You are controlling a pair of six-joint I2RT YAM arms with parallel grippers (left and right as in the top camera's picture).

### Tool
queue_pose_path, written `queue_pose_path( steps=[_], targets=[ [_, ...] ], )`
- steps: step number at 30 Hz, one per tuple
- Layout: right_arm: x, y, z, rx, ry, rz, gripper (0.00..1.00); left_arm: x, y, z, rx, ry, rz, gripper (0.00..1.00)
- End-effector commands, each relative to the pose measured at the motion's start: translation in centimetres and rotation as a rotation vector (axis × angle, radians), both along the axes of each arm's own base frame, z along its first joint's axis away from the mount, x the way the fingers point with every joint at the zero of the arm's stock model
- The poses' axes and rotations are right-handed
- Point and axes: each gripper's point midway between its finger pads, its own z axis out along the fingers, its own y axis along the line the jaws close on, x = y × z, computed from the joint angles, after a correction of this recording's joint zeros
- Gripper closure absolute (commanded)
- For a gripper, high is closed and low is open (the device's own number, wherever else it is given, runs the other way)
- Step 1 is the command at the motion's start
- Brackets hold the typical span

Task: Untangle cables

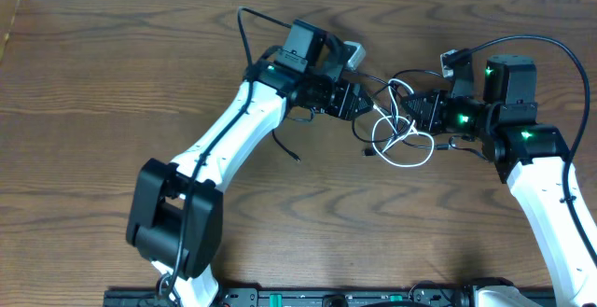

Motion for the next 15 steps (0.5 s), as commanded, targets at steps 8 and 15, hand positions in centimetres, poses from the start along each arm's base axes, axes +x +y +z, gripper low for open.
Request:
queue_pose_path(
  steps=[8,15],
  targets=[
    [-0.1,-0.6,0.0,-0.041,0.004,-0.018,0.99,2.5,4.1,-4.1,0.304,-0.038,0.217,0.92],
    [-0.9,-4.6,-3.6,-0.239,0.145,-0.203,0.99,3.9,11.5,4.2,0.404,-0.222,0.471,0.93]
  ],
)
